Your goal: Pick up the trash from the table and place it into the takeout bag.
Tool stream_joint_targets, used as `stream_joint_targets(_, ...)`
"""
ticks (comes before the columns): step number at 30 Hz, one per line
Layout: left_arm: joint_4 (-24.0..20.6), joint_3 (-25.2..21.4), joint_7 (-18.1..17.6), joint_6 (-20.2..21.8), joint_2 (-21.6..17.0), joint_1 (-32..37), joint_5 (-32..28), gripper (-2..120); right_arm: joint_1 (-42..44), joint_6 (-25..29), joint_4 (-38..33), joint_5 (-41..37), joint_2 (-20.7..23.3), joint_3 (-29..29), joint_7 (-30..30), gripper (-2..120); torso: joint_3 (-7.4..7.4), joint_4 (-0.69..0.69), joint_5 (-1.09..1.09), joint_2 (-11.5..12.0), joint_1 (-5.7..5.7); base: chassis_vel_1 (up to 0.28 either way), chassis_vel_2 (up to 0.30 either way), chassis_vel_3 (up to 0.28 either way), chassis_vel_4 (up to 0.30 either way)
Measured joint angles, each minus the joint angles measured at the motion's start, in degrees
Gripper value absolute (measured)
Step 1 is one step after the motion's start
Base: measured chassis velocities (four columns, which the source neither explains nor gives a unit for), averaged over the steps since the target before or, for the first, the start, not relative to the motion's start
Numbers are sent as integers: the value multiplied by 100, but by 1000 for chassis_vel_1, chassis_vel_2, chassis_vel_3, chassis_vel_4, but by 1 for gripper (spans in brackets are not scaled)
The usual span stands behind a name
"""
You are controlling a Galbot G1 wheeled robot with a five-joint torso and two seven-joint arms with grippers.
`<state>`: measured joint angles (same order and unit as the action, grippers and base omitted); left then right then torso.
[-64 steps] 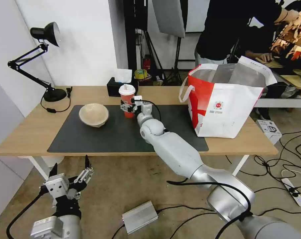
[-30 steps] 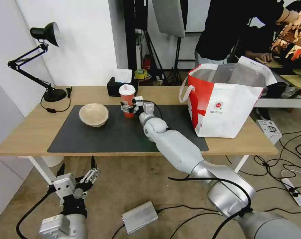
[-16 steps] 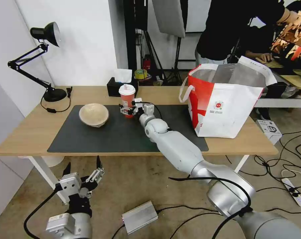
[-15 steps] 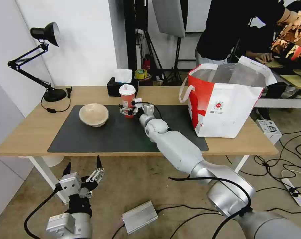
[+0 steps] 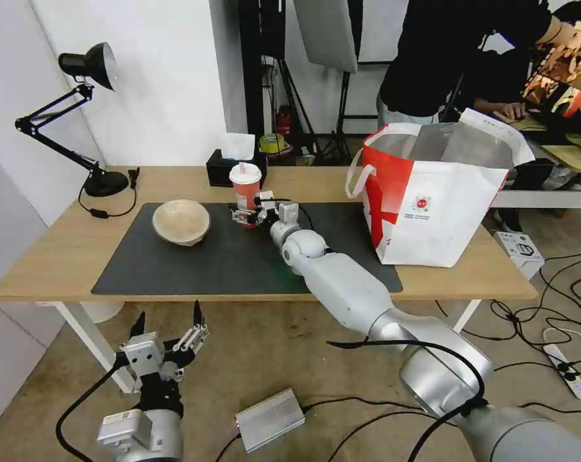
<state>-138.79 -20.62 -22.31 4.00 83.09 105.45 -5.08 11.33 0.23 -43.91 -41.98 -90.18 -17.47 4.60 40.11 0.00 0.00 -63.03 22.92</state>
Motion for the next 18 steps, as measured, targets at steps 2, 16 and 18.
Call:
stream_joint_targets(2,5,12,0,0,-4,-4,0,100,0,5,13,3,0,4,23,100,0,0,0,0,0,0,0,0,0)
stream_joint_targets(16,33,146,-1,-5,-58,-32,-1,100,-31,194,246,70,0,109,374,100,0,0,0,0,0,0,0,0,0)
stream_joint_targets(18,41,167,0,-5,-79,-43,-1,100,-43,254,301,107,-1,140,406,100,0,0,0,0,0,0,0,0,0)
